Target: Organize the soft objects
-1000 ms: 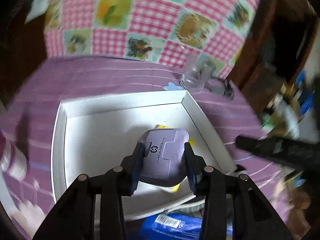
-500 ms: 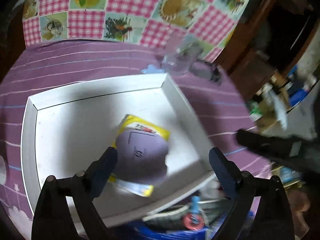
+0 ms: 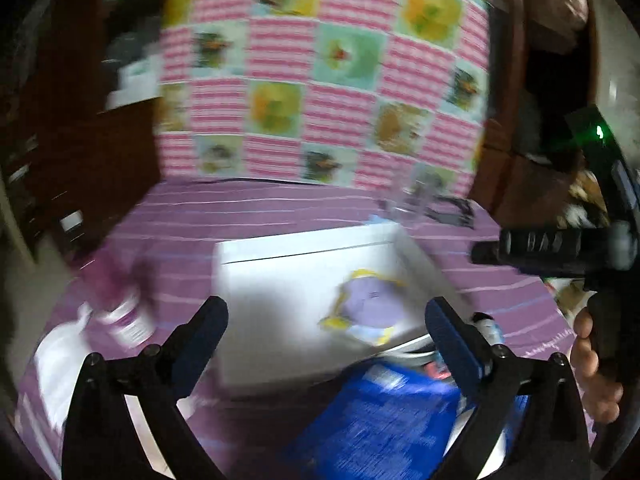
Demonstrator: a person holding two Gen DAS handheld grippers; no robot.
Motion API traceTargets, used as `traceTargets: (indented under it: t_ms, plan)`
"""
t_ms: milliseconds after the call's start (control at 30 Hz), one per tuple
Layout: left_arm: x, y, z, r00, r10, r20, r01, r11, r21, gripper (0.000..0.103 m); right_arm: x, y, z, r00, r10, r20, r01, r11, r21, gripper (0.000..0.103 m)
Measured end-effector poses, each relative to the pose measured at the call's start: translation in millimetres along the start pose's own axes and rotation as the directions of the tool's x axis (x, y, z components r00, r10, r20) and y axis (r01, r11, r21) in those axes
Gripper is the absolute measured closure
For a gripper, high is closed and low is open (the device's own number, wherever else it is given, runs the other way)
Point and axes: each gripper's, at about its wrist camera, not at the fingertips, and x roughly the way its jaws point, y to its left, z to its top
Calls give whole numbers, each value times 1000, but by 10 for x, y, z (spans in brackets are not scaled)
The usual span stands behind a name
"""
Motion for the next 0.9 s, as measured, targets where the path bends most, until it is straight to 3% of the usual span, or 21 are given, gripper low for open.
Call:
traceTargets:
  t_ms: [67,133,200,267,367,433,567,633,800,900]
  plan:
    - [-120,132,-80,1000,11,24,-11,1000,-14,2,-42,147,-57,998,-44,41,48,994,-99,33]
    - [-206,251,-176,1000,16,14,-15,999,-30,2,-56,221,-84,999,31,26,-26,987,-157,33]
    - [-290,339,-298,1000,3,5,-3,998,-56,2,-73,236,-102,986,164,-35,-168,971,-170,33]
    - [-404,414,-451,999,-31,25,33,997,-77,2,-137,222,-113,977,211,-30,-213,965,-149,33]
    - [-513,473,-660,993,-66,97,75,993,-92,0,-367,256,-135,990,132,57,-121,979,-167,33]
    - [-526,448,-741,992,-54,114,65,993,-94,0,-554,327,-161,988,96,118,-71,977,-202,33]
    - [-466,410,-796,993,-109,46,112,991,-67,0,-850,369,-308,960,181,212,-130,964,-233,32]
    - [-480,407,-827,997,-69,39,71,996,-52,0,-853,349,-327,953,217,213,-166,958,-235,32]
    - [-525,464,-872,998,-57,42,60,995,-82,0,-927,246,-677,942,137,306,-42,954,-298,32]
    - [-517,449,-894,997,-76,21,78,993,-88,0,-899,77,-1018,937,150,314,-37,940,-339,31]
